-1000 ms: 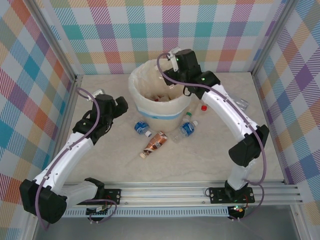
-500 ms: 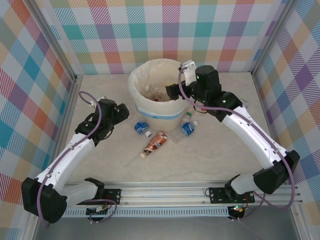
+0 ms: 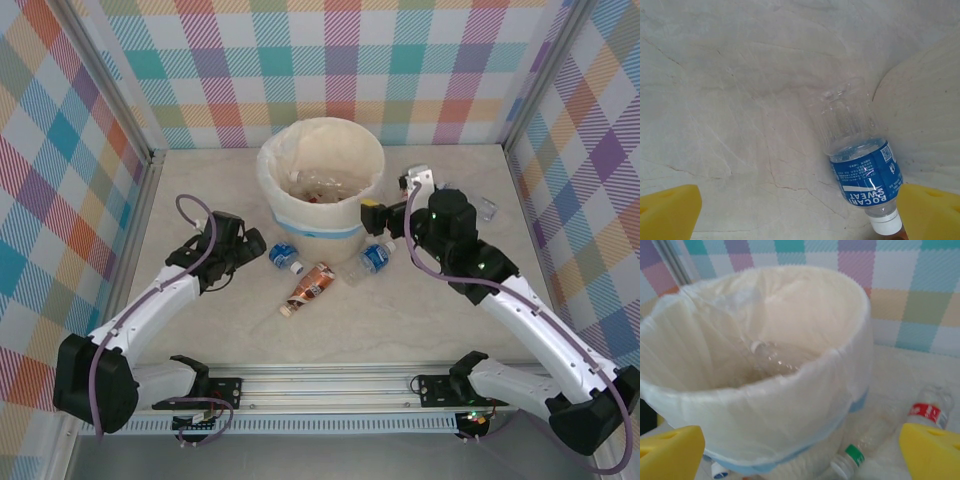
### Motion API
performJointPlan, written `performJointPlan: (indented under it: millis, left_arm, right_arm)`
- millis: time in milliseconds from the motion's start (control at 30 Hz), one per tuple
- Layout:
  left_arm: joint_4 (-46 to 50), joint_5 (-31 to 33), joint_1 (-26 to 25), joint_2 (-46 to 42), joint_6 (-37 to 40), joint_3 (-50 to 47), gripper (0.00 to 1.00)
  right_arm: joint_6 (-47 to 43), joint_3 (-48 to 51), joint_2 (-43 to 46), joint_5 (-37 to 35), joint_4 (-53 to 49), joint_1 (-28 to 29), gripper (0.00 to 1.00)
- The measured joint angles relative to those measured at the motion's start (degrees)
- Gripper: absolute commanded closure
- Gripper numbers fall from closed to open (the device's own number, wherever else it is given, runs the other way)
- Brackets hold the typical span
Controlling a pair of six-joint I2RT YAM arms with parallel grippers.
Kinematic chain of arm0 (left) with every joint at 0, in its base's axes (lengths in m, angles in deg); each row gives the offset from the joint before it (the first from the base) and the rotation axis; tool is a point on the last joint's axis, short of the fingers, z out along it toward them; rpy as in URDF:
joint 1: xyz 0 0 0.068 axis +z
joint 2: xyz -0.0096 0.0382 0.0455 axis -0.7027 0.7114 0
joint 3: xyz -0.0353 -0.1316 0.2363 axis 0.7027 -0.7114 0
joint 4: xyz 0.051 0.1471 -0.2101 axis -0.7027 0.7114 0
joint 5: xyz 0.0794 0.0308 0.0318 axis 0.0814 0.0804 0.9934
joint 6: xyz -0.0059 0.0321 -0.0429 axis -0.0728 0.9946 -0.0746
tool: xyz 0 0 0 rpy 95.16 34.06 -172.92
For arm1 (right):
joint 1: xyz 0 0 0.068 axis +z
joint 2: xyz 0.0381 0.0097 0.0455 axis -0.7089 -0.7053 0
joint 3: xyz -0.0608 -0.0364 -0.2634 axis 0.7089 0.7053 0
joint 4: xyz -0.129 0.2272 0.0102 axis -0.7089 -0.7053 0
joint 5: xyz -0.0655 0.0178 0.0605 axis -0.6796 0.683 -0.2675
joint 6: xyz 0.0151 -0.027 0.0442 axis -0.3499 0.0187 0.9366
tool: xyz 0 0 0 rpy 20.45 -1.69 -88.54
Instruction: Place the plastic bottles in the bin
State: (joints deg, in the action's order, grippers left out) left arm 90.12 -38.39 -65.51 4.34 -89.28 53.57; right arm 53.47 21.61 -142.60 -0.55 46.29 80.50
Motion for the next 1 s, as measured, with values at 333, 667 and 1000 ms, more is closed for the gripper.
performJointPlan:
  millis: [333,667,1000]
  left_arm:
    - [-8.4,-1.3,-7.7,-0.6,-5.9,-12.3,0.00]
    - [-19.0,-3.1,-18.4,4.3,-0.2,-12.5,0.00]
    - [-25.1,-4.1,-26.5,9.3,11.6,-12.5,0.00]
  right_arm:
    - [18.7,18.2,7.0,-7.1,6.3,0.0,0.00]
    - [24.1,19.1,3.1,-7.6,8.3,-0.1,0.00]
    - [24.1,18.9,1.1,-7.8,9.5,-0.1,0.00]
